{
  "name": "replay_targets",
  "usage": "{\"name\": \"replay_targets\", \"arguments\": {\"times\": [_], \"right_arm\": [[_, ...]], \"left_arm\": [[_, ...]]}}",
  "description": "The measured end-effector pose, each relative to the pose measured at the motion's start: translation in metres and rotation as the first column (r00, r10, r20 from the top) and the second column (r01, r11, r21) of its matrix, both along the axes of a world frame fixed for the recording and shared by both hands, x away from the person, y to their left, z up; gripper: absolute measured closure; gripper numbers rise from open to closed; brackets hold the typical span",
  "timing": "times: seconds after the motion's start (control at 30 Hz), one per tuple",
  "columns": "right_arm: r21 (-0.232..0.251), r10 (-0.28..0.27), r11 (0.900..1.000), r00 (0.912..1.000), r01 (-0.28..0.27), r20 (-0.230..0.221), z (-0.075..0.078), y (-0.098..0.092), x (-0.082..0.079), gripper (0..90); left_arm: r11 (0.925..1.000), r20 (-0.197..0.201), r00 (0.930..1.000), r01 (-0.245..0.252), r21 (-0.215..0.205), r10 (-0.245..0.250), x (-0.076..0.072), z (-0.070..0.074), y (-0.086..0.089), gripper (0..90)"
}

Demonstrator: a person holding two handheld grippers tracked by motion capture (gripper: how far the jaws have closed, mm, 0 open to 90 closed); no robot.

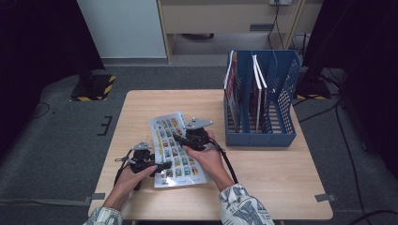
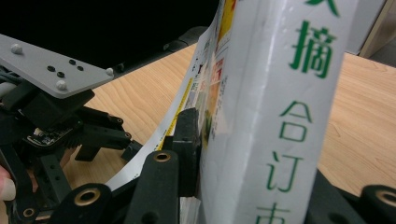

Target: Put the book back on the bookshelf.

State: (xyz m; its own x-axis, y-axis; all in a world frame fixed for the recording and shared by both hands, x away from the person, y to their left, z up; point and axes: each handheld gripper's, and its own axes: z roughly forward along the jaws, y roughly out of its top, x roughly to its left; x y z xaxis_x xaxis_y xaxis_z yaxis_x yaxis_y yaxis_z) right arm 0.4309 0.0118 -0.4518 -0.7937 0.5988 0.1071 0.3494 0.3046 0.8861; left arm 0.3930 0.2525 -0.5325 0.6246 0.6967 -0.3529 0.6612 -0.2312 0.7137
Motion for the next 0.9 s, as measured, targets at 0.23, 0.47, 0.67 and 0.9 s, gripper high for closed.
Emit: {"name": "replay_targets", "arguments": {"times": [0.23, 0.47, 0.67, 0.9], "right_arm": [[0.012, 0.012, 1.000, 0.9999, -0.012, 0.000, 0.000, 0.001, -0.001, 71.5], [0.031, 0.019, 0.999, 0.9996, -0.019, 0.021, 0.002, -0.002, -0.001, 71.9], [0.054, 0.024, 0.998, 0.9993, -0.025, 0.029, 0.003, -0.007, 0.000, 72.3], [0.053, 0.043, 0.998, 0.9987, -0.045, 0.025, 0.005, -0.008, 0.001, 71.2]], "left_arm": [[0.9989, -0.035, 0.9993, -0.019, -0.044, 0.017, 0.004, 0.000, 0.010, 31.8], [0.9970, -0.015, 0.9986, -0.052, -0.057, 0.051, 0.003, 0.009, 0.016, 50.4], [0.9961, -0.012, 0.9974, -0.072, -0.051, 0.071, 0.003, 0.015, 0.017, 58.6], [0.9963, -0.011, 0.9969, -0.078, -0.036, 0.078, 0.002, 0.019, 0.016, 60.8]]}}
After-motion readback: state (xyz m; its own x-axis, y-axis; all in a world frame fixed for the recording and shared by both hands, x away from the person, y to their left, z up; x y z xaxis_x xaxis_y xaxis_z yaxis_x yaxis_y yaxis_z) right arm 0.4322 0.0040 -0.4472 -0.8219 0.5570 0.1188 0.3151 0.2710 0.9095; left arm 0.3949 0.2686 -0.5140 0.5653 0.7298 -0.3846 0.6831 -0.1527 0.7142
